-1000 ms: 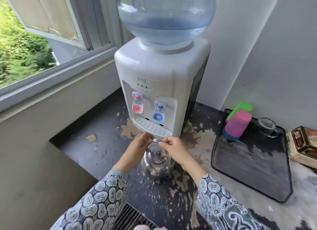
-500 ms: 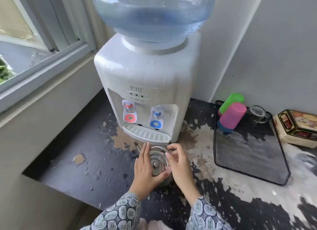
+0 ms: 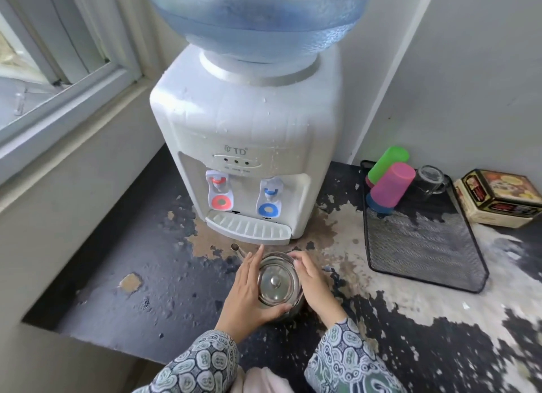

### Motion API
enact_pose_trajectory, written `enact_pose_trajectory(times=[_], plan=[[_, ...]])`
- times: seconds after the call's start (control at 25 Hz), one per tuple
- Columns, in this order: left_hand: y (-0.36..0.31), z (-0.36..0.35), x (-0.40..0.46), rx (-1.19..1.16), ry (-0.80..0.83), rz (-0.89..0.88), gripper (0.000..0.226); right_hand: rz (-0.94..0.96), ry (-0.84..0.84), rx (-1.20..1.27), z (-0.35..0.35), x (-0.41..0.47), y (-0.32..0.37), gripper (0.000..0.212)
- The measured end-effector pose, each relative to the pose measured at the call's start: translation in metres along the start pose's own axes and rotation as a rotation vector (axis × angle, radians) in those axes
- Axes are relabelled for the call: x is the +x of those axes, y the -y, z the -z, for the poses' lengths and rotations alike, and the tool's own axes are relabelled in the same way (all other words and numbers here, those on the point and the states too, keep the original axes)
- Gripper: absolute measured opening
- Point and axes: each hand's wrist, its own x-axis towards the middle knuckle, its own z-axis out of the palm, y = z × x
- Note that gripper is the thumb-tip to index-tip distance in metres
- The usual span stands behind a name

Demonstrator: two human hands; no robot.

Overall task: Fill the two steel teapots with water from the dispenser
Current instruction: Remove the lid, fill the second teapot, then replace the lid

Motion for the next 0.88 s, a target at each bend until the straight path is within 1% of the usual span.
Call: enact_pose_trajectory(times=[0.04,0.08,0.12,0.16,0.2,0.28,0.36,0.44,0.6,0.68,0.76,0.8,0.84,0.88], plan=[[0.0,0.0,0.0,-0.009,-0.003,-0.004,0.107,0.002,-0.03,-0.013,0.001,-0.001,0.002,0.02],[0.0,-0.001,0.0,-0.016,-0.009,-0.005,0.107,0.031,-0.109,-0.06,0.0,-0.005,0.004,0.019],[0.0,-0.001,0.0,-0.02,-0.016,-0.006,0.106,0.084,-0.192,-0.121,0.0,-0.012,0.006,0.017],[0.0,-0.001,-0.001,-0.023,-0.027,-0.01,0.106,0.166,-0.23,-0.19,-0.002,-0.02,0.008,0.021],[0.0,-0.001,-0.001,-0.026,-0.038,-0.023,0.105,0.25,-0.198,-0.266,-0.004,-0.027,0.011,0.031],[-0.001,-0.001,-0.001,-0.034,-0.048,-0.049,0.097,0.366,-0.044,-0.417,-0.01,-0.037,0.011,0.048],[-0.003,0.001,0.0,-0.048,-0.045,-0.048,0.091,0.414,0.02,-0.488,-0.013,-0.036,0.004,0.055],[-0.004,0.001,0.0,-0.058,-0.054,-0.036,0.089,0.391,0.01,-0.47,-0.014,-0.032,0.004,0.052],[-0.002,0.002,0.0,-0.072,-0.037,-0.006,0.088,0.326,-0.066,-0.409,-0.015,-0.034,0.014,0.039],[-0.002,0.005,0.0,-0.094,-0.002,0.016,0.09,0.279,-0.098,-0.33,-0.012,-0.034,0.022,0.041],[-0.002,0.008,0.0,-0.079,0.04,0.016,0.088,0.284,-0.1,-0.318,-0.009,-0.033,0.025,0.053],[-0.003,0.009,0.0,-0.066,0.057,0.012,0.087,0.287,-0.084,-0.329,-0.008,-0.033,0.025,0.055],[-0.003,0.01,0.0,-0.056,0.069,0.012,0.086,0.276,-0.069,-0.313,-0.009,-0.032,0.023,0.052],[-0.004,0.01,0.0,-0.051,0.078,0.016,0.086,0.245,-0.062,-0.256,-0.01,-0.031,0.023,0.044]])
